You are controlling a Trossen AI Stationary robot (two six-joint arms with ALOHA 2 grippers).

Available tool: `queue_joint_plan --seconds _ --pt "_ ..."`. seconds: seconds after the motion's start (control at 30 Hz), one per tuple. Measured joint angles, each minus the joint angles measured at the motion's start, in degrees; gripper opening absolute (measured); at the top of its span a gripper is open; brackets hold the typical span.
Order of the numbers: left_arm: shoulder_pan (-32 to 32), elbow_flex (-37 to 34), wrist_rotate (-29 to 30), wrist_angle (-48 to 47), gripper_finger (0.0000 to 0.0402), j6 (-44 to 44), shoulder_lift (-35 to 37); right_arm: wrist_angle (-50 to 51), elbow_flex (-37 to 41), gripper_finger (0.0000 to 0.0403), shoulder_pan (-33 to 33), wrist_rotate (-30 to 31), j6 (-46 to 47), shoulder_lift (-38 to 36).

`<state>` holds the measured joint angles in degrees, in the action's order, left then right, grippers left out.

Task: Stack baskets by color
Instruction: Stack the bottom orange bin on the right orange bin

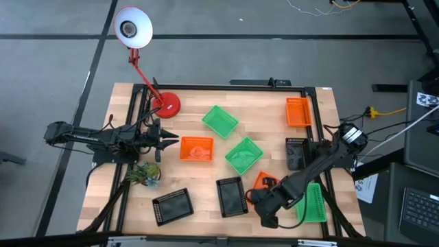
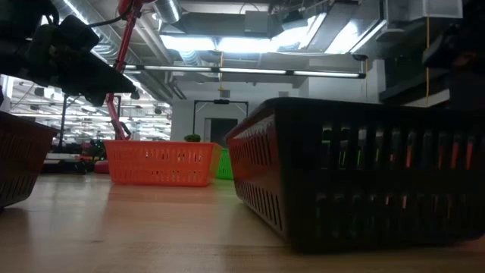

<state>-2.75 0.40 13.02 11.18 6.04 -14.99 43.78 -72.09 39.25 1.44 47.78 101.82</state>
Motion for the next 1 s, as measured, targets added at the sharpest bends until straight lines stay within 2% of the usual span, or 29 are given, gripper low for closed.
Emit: queue_joint_plan --seconds 0.43,0.57,1.0 --pt "0.0 0.0 0.0 0.0 0.008 0.0 0.01 6.15 -10.46 0.0143 -0.02 0.41 4.77 8.87" --pt "0.01 0.0 0.0 0.0 0.008 0.0 -0.01 10.74 -10.95 0.0143 -0.02 0.34 9.19 10.16" --pt "0.0 0.0 0.0 0.0 0.008 0.02 0.0 12.0 -11.0 0.0143 0.39 -0.03 11.77 11.7"
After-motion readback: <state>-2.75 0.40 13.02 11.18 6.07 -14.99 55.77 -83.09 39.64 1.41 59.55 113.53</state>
